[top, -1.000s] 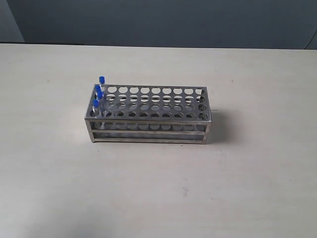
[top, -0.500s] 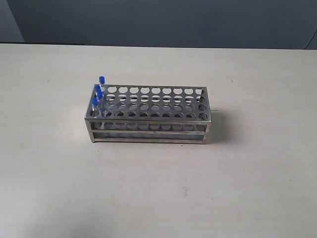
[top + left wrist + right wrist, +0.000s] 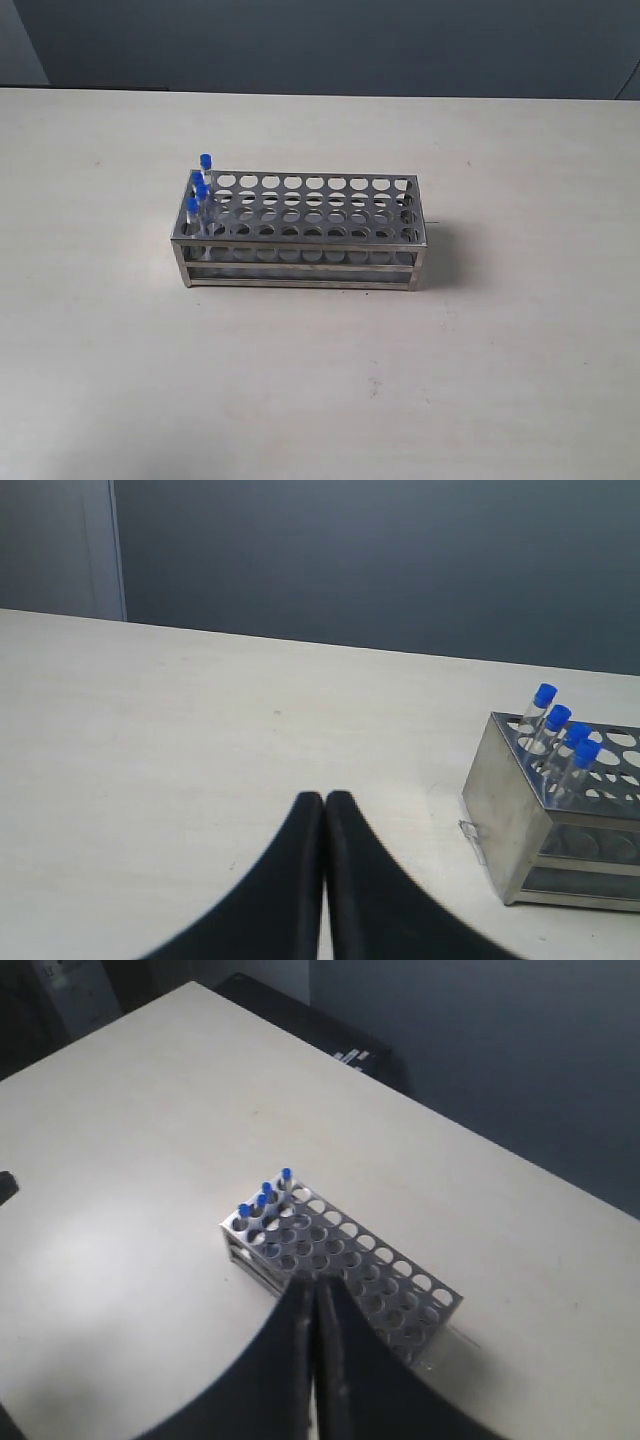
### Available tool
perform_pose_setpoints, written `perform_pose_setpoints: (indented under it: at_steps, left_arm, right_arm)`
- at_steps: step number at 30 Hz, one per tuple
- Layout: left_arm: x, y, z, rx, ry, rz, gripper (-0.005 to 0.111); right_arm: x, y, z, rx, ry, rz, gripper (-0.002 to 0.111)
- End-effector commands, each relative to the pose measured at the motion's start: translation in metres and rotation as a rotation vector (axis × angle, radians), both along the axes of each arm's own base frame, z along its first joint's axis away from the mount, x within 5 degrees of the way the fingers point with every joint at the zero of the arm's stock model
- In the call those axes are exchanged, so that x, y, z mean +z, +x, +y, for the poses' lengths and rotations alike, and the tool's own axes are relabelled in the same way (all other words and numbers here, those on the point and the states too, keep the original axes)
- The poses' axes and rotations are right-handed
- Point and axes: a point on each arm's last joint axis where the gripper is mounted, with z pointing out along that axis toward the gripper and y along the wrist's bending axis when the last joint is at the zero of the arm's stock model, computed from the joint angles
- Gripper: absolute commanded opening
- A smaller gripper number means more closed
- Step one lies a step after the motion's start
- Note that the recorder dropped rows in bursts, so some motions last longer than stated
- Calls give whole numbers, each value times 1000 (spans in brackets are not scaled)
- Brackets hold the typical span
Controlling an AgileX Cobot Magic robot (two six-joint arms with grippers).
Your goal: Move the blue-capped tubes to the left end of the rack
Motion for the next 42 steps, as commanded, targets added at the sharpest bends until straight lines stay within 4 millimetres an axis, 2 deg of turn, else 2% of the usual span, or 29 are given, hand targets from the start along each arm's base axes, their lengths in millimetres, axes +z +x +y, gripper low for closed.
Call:
perform_pose_setpoints:
  at_steps: [1,3,7,10,12,16,19,25,30,33,42]
  left_arm:
    - [1,0,-1,-12,1,-6,1]
    - [1,0,-1,-12,1,-6,1]
    - [1,0,-1,-12,1,-6,1]
    - [1,0,-1,-12,1,-6,1]
    - [1,0,-1,-12,1,-6,1]
    - [1,0,-1,-12,1,-6,1]
    - [1,0,-1,-12,1,-6,1]
    - [1,0,-1,-12,1,-6,1]
    - [1,0,-1,-12,1,-6,1]
    - [1,0,-1,-12,1,-6,1]
    - [1,0,-1,-12,1,-6,1]
  right_arm:
    - [-11,5,-14,-101,-75,-70,-1]
    - [-24,7,-21,-150,-120,-99,-1]
    - [-53,5,-43,-231,-11,-171,-1]
    - [-88,3,-61,-345,68,-211,-1]
    - [-119,-2,-74,-439,110,-213,-1]
    - [-176,-17,-95,-587,109,-246,-1]
    - [-216,-29,-104,-651,110,-311,-1]
    - [-281,-41,-111,-746,186,-473,-1]
    - [-309,-39,-113,-825,302,-498,-1]
    - [-314,-40,-113,-831,283,-443,-1]
    - [-315,-40,-113,-832,278,-432,-1]
